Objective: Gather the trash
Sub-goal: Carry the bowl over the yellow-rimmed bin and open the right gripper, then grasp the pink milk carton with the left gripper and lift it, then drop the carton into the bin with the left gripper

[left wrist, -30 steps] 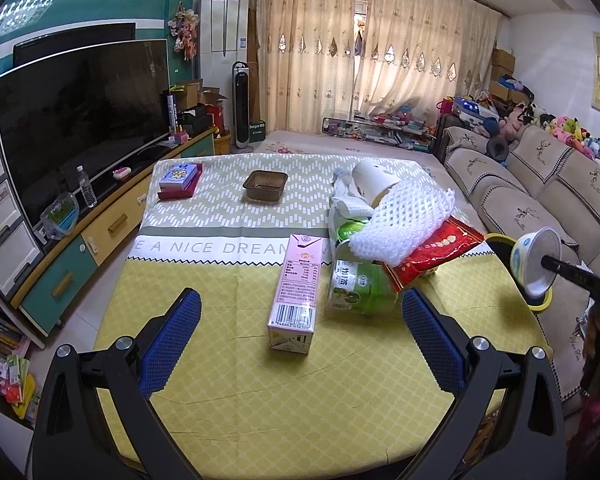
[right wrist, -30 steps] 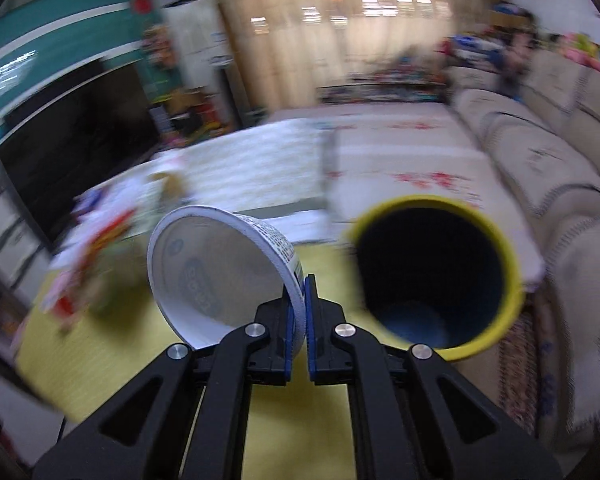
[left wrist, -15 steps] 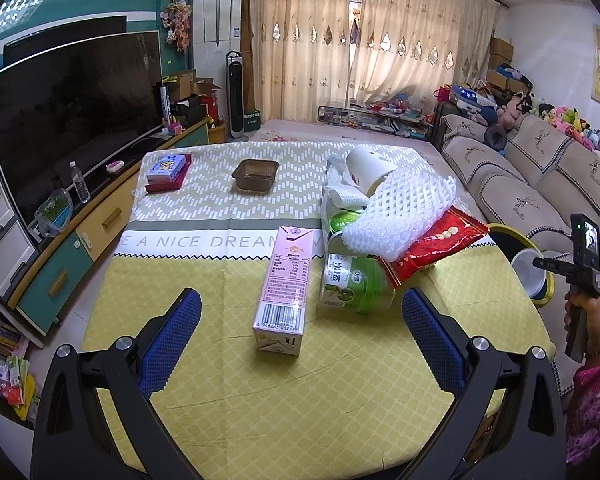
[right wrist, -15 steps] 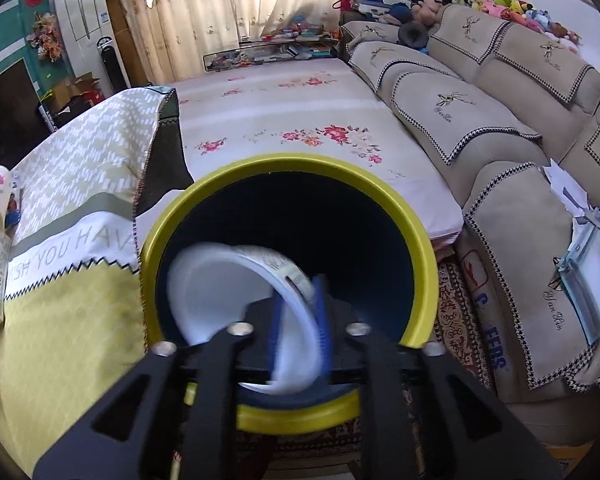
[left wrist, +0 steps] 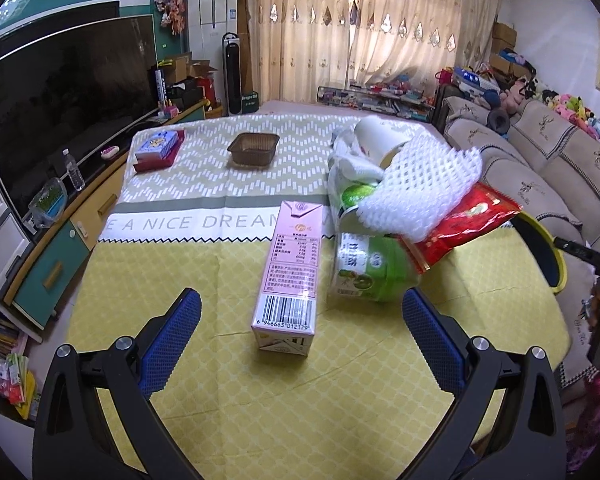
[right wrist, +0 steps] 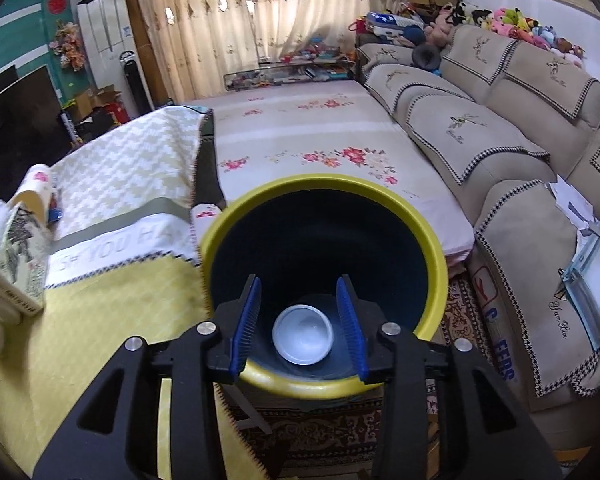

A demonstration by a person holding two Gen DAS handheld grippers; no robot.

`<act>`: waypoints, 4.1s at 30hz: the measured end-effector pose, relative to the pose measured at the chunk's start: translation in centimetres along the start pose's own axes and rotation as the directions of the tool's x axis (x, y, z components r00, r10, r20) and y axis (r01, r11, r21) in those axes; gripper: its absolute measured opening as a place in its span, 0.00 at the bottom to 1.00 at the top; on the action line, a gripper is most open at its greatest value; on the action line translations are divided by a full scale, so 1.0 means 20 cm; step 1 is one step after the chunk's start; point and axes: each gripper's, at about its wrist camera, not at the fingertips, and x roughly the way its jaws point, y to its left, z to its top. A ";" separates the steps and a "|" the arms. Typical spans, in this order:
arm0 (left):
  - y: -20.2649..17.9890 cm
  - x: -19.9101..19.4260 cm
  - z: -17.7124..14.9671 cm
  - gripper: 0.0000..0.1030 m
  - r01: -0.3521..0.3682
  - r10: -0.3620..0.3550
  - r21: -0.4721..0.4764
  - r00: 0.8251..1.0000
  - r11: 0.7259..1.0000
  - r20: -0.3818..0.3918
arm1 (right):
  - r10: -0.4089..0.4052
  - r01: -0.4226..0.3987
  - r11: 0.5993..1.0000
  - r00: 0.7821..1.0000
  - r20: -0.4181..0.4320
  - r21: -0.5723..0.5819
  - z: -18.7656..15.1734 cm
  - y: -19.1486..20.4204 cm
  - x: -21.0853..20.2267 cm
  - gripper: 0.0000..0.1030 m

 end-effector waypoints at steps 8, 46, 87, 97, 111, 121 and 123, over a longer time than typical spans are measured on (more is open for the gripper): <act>0.02 0.17 -0.03 0.89 0.023 -0.022 0.018 0.998 1.000 -0.055 | 0.041 -0.040 0.999 0.999 0.030 -0.013 0.01 0.04 -0.09 0.40; 0.09 -0.13 -0.01 0.39 -0.009 0.007 0.024 0.994 1.000 0.109 | 0.105 -0.104 0.994 0.994 0.025 -0.038 -0.03 0.12 -0.09 0.41; -0.76 -0.30 0.39 0.38 0.287 -0.364 0.361 0.916 0.888 0.167 | 0.028 -0.041 0.996 0.988 0.152 0.083 -0.05 -0.27 -0.33 0.42; -1.52 0.10 0.50 0.38 0.462 -0.520 0.445 0.854 0.767 0.011 | -0.004 -0.020 0.985 0.990 0.142 0.171 -0.11 -0.51 -0.30 0.42; -1.89 0.54 0.45 0.55 0.489 -0.510 0.414 0.858 0.767 -0.069 | -0.001 -0.022 0.980 0.993 0.115 0.197 -0.13 -0.57 -0.24 0.48; -1.27 0.04 0.43 0.82 0.409 -0.468 0.347 0.877 0.844 0.104 | 0.058 -0.070 0.990 0.993 0.100 0.120 -0.12 -0.39 -0.22 0.49; -1.12 -0.03 0.41 0.83 0.389 -0.444 0.312 0.887 0.867 0.129 | 0.082 -0.091 0.992 0.992 0.094 0.090 -0.12 -0.31 -0.21 0.49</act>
